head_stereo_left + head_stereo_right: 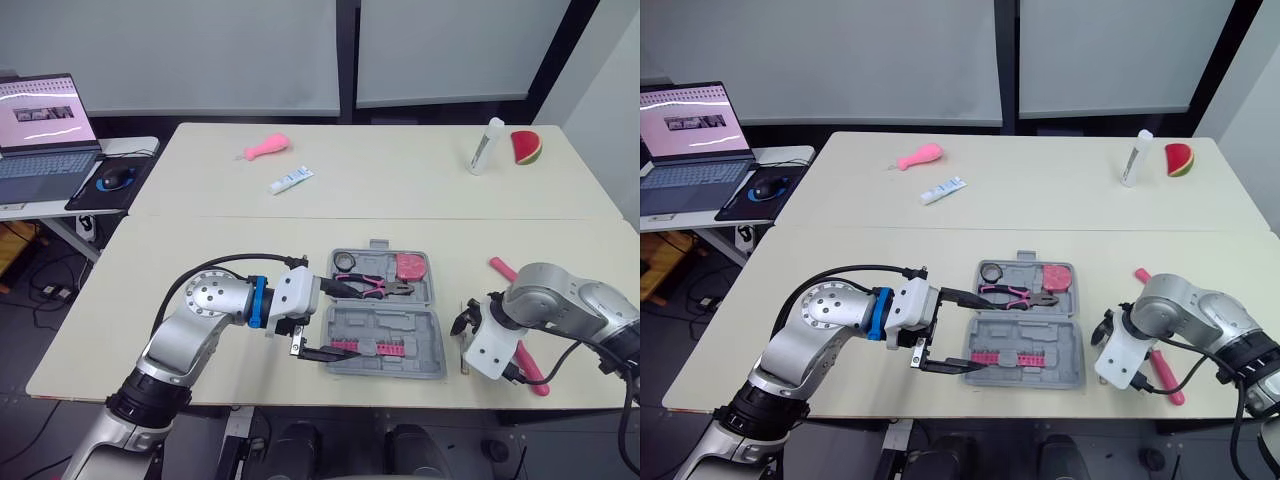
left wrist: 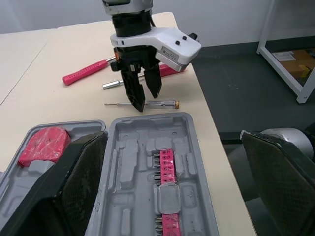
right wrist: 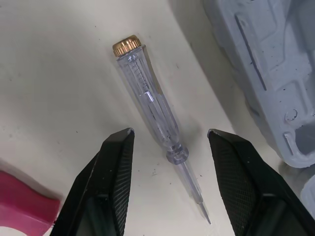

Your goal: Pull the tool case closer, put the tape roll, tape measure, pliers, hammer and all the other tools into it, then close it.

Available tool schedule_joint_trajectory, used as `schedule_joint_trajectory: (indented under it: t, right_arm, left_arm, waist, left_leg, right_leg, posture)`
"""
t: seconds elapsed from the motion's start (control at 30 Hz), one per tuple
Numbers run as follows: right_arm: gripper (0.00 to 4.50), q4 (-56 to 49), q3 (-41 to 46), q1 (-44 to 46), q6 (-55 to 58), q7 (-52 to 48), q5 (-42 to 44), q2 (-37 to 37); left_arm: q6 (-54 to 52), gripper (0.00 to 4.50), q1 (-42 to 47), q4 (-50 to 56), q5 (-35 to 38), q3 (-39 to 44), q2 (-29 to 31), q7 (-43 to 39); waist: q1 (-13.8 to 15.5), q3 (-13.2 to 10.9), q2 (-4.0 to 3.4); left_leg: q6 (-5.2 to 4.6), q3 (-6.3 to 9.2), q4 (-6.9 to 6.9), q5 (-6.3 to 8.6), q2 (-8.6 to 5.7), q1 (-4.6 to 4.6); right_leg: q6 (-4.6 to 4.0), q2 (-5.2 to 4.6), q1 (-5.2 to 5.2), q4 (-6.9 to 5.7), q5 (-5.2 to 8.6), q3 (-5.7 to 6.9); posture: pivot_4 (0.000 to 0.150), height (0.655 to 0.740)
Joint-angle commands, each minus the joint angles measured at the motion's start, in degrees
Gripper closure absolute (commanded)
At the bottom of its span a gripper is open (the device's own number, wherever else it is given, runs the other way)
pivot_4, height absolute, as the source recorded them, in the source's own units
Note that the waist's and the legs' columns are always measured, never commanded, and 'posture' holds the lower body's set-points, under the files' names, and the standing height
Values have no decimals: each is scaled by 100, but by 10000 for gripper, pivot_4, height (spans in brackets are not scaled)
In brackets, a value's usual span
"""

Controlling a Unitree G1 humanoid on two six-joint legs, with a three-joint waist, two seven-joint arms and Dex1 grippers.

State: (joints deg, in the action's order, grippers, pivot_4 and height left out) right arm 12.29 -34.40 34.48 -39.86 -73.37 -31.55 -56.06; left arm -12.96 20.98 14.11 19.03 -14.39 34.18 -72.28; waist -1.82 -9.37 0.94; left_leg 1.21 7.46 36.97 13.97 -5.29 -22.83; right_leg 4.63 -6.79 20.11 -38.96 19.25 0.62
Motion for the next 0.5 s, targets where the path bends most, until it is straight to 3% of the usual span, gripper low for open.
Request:
schedule_joint_trajectory:
  t: [0.03, 0.3, 0.5]
  right_arm:
    - [21477, 101, -8, 143, -123, -64, -117, 30]
    - [33846, 353, -2, 187, -167, 72, -180, 169]
    - [40403, 325, 100, 214, -92, 79, -121, 139]
  left_arm:
    - [-46, 0, -1, 243, 99, 40, 37, 59]
    - [-78, 0, -47, 286, 87, 38, 44, 111]
    - [-3, 0, 4, 165, 35, -21, -20, 103]
  waist:
    - [-1, 0, 0]
    - [-3, 0, 0]
    - [-5, 0, 0]
  left_leg:
    - [0, 1, 0, 0, 0, 0]
    - [0, 0, 0, 0, 1, 1]
    - [0, 1, 0, 0, 2, 2]
  right_leg:
    - [0, 0, 0, 0, 0, 1]
    - [-1, 1, 1, 0, 0, -1]
    - [-1, 3, 0, 0, -1, -1]
  posture:
    - [1500, 7400]
    - [1500, 7400]
    - [1500, 7400]
